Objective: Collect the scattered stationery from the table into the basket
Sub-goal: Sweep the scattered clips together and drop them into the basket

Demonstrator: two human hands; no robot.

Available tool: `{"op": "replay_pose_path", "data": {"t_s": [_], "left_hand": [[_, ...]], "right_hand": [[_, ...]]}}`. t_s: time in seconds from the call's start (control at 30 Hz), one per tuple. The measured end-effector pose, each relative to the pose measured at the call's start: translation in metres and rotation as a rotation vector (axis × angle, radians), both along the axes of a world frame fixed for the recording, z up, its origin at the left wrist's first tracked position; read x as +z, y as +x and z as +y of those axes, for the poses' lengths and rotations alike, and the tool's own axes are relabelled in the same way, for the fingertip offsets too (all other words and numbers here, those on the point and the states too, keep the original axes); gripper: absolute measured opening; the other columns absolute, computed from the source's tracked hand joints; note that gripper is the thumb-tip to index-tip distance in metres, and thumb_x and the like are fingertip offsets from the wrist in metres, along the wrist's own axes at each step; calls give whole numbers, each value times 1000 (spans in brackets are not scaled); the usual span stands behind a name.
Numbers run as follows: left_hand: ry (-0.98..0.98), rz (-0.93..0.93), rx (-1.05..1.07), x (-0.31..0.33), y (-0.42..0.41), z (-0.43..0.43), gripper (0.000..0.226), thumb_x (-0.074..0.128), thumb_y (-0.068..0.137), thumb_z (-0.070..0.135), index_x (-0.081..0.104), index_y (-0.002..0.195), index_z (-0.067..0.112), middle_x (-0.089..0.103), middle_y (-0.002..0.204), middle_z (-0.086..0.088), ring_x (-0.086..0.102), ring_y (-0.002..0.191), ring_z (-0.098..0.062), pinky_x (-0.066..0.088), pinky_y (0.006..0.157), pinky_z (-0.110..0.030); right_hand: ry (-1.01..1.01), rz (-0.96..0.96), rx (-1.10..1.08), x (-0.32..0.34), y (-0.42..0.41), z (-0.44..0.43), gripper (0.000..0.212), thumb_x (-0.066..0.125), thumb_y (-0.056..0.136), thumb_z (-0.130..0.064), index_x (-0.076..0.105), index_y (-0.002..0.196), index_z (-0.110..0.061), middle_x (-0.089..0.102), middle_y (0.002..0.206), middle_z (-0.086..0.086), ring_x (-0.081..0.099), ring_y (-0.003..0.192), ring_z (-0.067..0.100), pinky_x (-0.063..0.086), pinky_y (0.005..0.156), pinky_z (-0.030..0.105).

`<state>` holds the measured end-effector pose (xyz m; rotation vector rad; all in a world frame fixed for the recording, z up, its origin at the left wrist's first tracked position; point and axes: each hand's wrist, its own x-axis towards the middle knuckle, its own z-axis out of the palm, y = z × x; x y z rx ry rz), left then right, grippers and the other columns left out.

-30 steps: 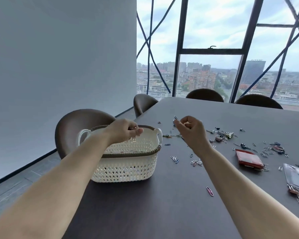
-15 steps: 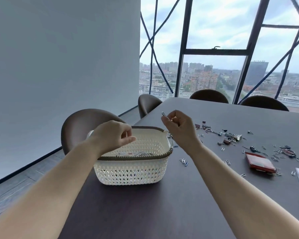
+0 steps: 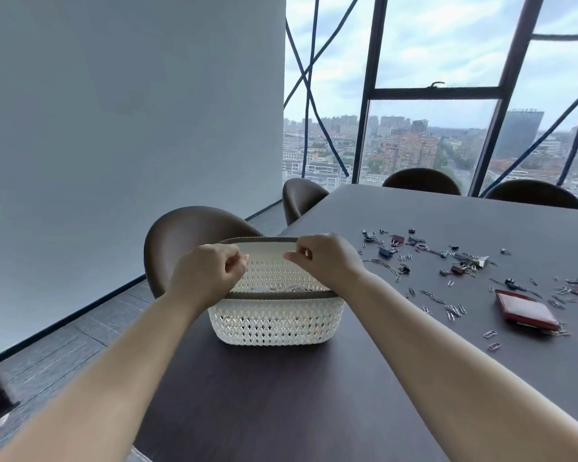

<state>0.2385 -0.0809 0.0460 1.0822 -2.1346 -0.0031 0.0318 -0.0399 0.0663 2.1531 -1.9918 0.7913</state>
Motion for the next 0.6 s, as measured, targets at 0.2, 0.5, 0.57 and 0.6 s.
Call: {"op": "replay_pose_path", "data": {"t_s": [0.2,0.5,0.57,0.6], "left_hand": [[20,-122,55,5,2,3,28,53,90,32,61,69,16,52,55,8,54,61,-20,41,56,-28],[-202,-240,21,31,-45,38,22,52,89,29,63,77,15,63,71,1,58,64,-21,38,55,-26],[-414,-220,-86,27,-78,56,23,49,86,26,63,74,13,64,69,-1,60,59,-23,43,54,-27],[-506,-247,-133,22,-95,66,24,46,83,26,64,72,13,64,66,-1,61,56,-23,45,53,-27]], "right_hand": [[43,182,17,4,-5,13,34,39,98,-35,50,74,-14,58,80,4,50,71,22,35,60,28],[-61,97,-135,13,-52,67,23,36,96,-20,58,98,-15,66,88,11,60,78,34,46,65,34],[-78,60,-225,3,-84,91,23,36,96,-23,58,94,-15,66,89,9,60,80,33,48,67,35],[-63,54,-273,-6,-102,104,23,37,95,-24,58,93,-15,66,91,8,60,83,32,49,69,35]]}}
